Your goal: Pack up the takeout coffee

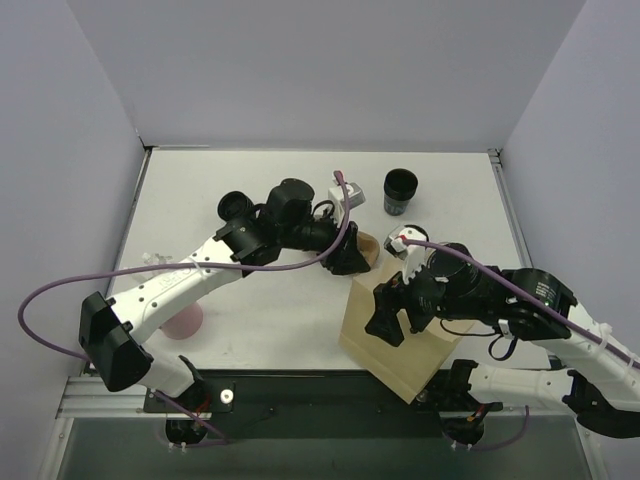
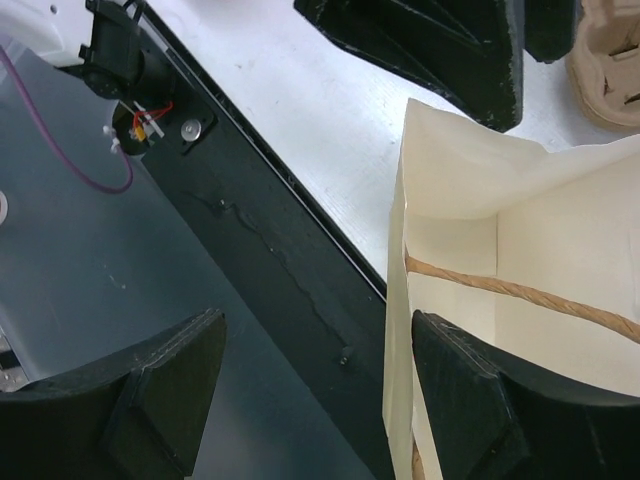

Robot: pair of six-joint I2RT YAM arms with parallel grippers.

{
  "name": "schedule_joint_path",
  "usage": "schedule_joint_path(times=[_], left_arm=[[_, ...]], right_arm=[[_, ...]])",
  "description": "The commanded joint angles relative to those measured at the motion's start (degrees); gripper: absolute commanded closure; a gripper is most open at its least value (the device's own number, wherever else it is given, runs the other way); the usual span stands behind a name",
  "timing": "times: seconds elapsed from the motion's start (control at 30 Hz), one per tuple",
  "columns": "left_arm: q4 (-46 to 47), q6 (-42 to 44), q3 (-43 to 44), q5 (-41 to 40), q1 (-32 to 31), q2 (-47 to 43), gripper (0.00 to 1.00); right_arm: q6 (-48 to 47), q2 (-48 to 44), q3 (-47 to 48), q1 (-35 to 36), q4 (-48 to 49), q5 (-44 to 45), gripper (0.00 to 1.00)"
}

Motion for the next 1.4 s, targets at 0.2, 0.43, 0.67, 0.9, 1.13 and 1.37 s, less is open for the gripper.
schedule_joint_path(times=[0.2, 0.43, 0.67, 0.9, 1.13, 1.37], left_arm=[[-3.4, 1.6, 4.3, -0.3, -0.7, 3.2, 0.59], [-3.5, 1.7, 4.8, 1.9, -0.8, 3.6, 0.86], [-2.3, 0.3, 5.3, 2.6, -0.8, 3.2, 0.98], [-2.9, -1.0, 7.1, 0.9, -0.7, 3.4, 0.87], [-3.6, -2.3, 9.9, -2.5, -0.9, 3.1, 0.48], [-6.0, -2.7, 15.9, -1.4, -1.0, 7.4, 0.40]], right_arm=[[-9.5, 1.5, 2.1, -0.6, -7.2, -0.7, 0.25], [-17.1, 1.1, 5.6, -0.6, -10.2, -0.1, 0.25], [-25.3, 1.4, 8.2, -0.4, -15.2, 1.8, 0.25], [-30.0, 3.8, 10.1, -0.5, -20.3, 3.1, 0.27], [-32.5, 5.4, 11.3, -0.3, -24.5, 3.2, 0.29], [-34.1, 5.9, 12.5, -0.1, -25.8, 4.4, 0.29]])
